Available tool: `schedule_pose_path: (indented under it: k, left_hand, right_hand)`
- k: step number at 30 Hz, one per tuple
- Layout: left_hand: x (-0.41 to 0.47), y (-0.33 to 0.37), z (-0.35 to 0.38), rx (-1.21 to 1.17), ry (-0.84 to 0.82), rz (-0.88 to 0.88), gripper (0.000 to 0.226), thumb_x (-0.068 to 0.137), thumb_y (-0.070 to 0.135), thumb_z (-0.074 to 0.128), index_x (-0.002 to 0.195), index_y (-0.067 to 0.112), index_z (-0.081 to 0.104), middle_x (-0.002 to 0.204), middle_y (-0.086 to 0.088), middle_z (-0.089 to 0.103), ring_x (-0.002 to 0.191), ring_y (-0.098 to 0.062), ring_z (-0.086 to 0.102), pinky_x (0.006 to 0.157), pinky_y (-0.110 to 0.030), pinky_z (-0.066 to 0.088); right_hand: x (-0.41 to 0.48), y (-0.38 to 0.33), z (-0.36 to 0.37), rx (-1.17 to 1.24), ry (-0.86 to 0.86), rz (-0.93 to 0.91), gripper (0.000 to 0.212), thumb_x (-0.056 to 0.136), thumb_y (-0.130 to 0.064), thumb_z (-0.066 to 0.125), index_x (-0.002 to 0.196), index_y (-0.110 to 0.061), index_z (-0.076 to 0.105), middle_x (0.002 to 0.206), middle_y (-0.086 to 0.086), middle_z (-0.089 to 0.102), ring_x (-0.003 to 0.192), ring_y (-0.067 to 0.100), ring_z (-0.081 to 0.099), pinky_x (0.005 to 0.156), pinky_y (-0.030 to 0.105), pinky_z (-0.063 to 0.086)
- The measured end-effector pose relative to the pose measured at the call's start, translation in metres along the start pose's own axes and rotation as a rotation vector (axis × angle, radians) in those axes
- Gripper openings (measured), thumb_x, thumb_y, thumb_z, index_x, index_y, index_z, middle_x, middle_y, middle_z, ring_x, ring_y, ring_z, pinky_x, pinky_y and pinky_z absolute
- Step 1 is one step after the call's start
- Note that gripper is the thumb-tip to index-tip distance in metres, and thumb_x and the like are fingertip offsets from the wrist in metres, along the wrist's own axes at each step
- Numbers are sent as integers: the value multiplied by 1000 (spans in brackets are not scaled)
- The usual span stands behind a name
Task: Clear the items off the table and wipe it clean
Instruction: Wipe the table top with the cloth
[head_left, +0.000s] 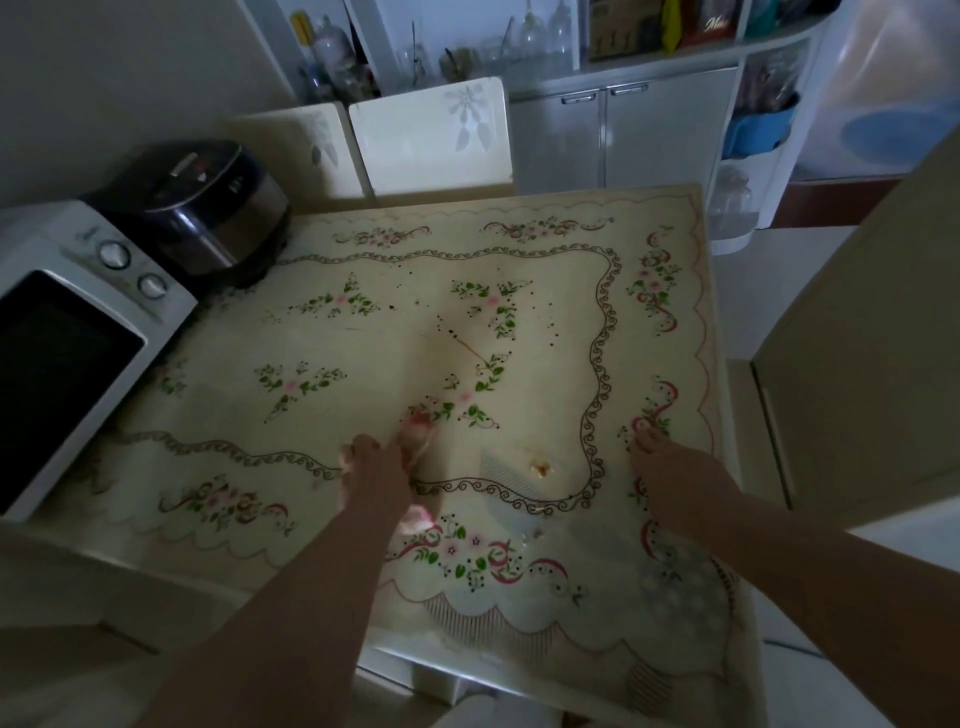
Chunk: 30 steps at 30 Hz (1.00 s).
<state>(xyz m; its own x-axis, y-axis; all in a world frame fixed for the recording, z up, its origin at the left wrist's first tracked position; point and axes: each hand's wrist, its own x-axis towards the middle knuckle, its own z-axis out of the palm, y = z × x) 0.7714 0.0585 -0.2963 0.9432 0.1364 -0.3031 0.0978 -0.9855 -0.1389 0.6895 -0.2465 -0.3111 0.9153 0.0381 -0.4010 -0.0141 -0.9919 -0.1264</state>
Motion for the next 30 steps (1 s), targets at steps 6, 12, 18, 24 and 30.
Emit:
schedule_pose_path:
  k: [6,12,18,24,30]
  left_hand:
    - [17,-2,23,-180,-74,21,69,88,16,64,147,30,31,123,-16,42,107,-30,52,89,-35,49]
    - [9,38,23,-288,-100,282,57,86,22,62,136,43,45,114,-11,53,100,-25,57,93,-39,52]
    - [-20,67,27,-310,-41,454,46,86,27,63,130,37,55,112,-2,52,102,-21,56,90,-27,47]
    - [-54,97,39,-446,-23,436,35,94,11,53,124,26,62,123,-7,55,105,-25,57,83,-26,44]
    - [-100,129,49,-463,-65,369,43,88,12,61,128,27,61,102,4,50,93,-18,54,90,-26,47]
  right_hand:
    - [3,-1,2,-11,-39,3,62,94,-8,37,151,-10,12,159,5,5,147,17,7,114,36,30]
    - [-1,0,10,66,-66,25,70,94,-9,41,151,-8,0,159,6,-9,147,17,-3,116,32,17]
    - [-2,15,8,263,-68,6,62,95,-13,42,151,-13,14,159,2,6,146,16,10,116,30,19]
    - [-26,48,23,847,233,197,41,96,-13,40,134,-25,50,144,1,43,135,27,37,113,45,29]
    - [-62,66,2,704,260,132,40,94,-14,34,130,-8,52,136,8,50,126,27,46,105,36,36]
